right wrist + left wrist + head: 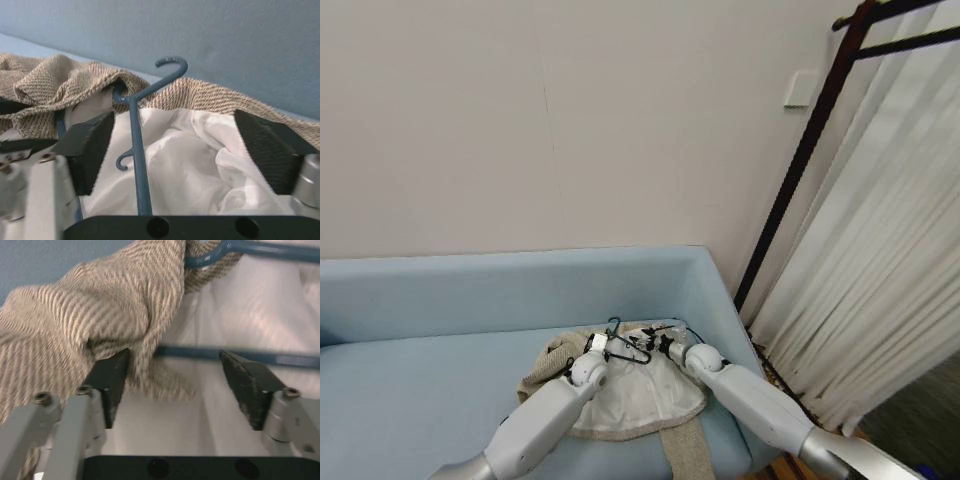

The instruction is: Pick up the clothes from the sofa and hang them on the clothes hanger.

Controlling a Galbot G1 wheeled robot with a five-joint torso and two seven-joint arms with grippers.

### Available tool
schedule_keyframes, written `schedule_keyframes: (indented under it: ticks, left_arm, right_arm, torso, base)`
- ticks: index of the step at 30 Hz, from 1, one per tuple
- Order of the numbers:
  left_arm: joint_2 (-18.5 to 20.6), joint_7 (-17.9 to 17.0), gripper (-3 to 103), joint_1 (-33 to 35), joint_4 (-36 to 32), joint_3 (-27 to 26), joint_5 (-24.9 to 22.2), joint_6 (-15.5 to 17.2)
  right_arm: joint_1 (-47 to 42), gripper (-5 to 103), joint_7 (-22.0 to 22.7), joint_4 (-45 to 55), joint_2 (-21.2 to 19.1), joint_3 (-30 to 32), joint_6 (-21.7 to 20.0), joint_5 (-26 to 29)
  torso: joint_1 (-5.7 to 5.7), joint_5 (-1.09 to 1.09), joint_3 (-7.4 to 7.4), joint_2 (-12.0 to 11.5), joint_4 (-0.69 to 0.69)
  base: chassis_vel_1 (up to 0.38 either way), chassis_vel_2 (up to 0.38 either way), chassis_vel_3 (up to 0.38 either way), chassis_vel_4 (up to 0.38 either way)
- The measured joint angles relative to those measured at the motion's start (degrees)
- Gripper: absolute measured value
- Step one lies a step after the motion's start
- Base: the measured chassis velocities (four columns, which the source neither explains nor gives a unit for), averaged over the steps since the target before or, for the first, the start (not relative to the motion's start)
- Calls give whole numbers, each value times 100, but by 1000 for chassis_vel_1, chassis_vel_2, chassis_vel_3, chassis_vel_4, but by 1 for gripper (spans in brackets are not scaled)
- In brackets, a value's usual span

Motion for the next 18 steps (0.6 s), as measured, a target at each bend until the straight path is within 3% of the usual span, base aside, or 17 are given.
schedule_keyframes:
  ticks: [3, 5, 7, 9, 12, 14, 18]
  left_arm:
    - [223, -42, 80, 417, -455, -364, 1, -366]
    - [265, -40, 80, 489, -547, -436, 5, -441]
    - [387, 11, 90, 733, -870, -681, 8, -636]
    - [675, 81, 98, 1275, -1665, -1143, 12, -748]
    - [864, 34, 100, 1672, -2145, -1395, 11, -728]
    - [1028, -110, 100, 2329, -2688, -1780, -51, -683]
    - [1040, -272, 100, 3082, -3210, -2226, -255, -773]
  right_arm:
    - [-98, 93, 9, 154, -142, 102, 84, 12]
    - [-111, 93, 8, 168, -160, 112, 94, 12]
    - [-158, 98, 9, 210, -207, 148, 132, -4]
    - [-249, 100, 84, 318, -265, 206, 190, -18]
    - [-286, 100, 125, 398, -307, 232, 200, -15]
    - [-309, 100, 135, 472, -380, 246, 201, -15]
    - [-315, 100, 129, 494, -433, 257, 197, -6]
  torso:
    - [0, -1, 0, 0, 0]
    - [0, 0, 0, 0, 1]
    - [0, -1, 0, -1, 0]
    - [0, 0, 0, -1, 0]
    - [0, 0, 0, -1, -1]
    - [-1, -1, 0, -1, 1]
    - [-1, 0, 0, -1, 2]
  base:
    - [0, 0, 0, 0]
    - [0, 0, 0, 0]
    - [0, 0, 0, 0]
    - [0, 0, 0, 0]
    - [0, 0, 0, 0]
    - [0, 0, 0, 0]
    - [0, 0, 0, 0]
